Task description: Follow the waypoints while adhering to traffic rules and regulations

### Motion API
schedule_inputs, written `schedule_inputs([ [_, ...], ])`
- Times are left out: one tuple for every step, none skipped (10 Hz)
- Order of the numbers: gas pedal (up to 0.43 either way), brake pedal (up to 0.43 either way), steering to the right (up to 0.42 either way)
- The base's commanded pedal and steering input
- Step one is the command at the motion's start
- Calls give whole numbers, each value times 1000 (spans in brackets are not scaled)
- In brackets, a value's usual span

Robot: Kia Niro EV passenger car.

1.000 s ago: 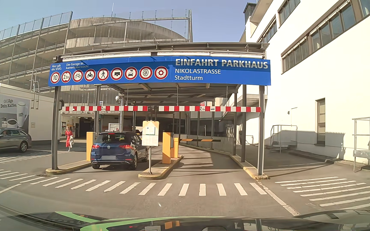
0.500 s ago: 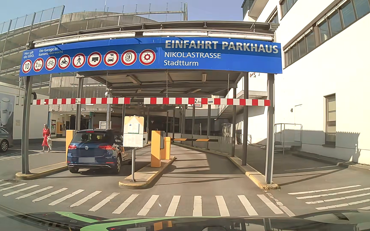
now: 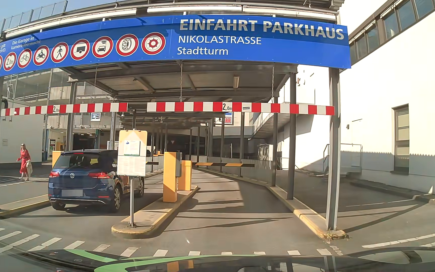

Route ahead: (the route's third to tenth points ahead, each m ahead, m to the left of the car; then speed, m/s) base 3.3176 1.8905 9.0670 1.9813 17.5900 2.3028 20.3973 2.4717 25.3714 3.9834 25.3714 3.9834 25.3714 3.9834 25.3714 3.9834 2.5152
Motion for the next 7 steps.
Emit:
schedule_inputs([
  [0, 213, 30],
  [0, 213, 29],
  [0, 220, 24],
  [0, 220, 21],
  [0, 220, 21],
  [0, 220, 21],
  [0, 220, 21],
])
